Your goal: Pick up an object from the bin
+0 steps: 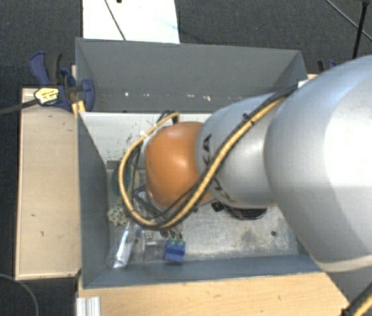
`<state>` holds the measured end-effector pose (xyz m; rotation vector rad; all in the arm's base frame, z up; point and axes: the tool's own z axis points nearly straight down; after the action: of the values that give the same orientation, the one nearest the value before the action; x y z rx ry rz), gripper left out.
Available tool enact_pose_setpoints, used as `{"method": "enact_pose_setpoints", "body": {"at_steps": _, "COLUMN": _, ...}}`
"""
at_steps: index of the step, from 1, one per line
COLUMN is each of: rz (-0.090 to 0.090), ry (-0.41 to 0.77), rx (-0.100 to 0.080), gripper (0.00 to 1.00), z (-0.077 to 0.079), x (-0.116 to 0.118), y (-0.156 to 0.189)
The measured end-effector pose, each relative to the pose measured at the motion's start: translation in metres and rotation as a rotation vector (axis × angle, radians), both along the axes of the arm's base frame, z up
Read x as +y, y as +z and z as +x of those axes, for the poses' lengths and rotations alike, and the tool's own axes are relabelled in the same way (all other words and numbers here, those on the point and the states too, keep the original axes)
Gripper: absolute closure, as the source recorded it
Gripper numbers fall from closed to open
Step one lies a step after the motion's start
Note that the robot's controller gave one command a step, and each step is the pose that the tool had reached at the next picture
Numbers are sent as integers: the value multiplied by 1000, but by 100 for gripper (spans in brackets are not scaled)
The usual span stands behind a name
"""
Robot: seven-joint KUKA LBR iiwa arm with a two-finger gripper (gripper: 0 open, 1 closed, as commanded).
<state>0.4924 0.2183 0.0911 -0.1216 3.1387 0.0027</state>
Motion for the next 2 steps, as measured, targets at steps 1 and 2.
{"method": "enact_pose_setpoints", "body": {"at_steps": 1, "rz": 0, "ry": -5, "rx": 0, "gripper": 100, "z": 0, "x": 0, "y": 0}}
{"method": "enact_pose_setpoints", "body": {"at_steps": 2, "rz": 0, "ry": 4, "rx": 0, "gripper": 0, "z": 0, "x": 0, "y": 0}}
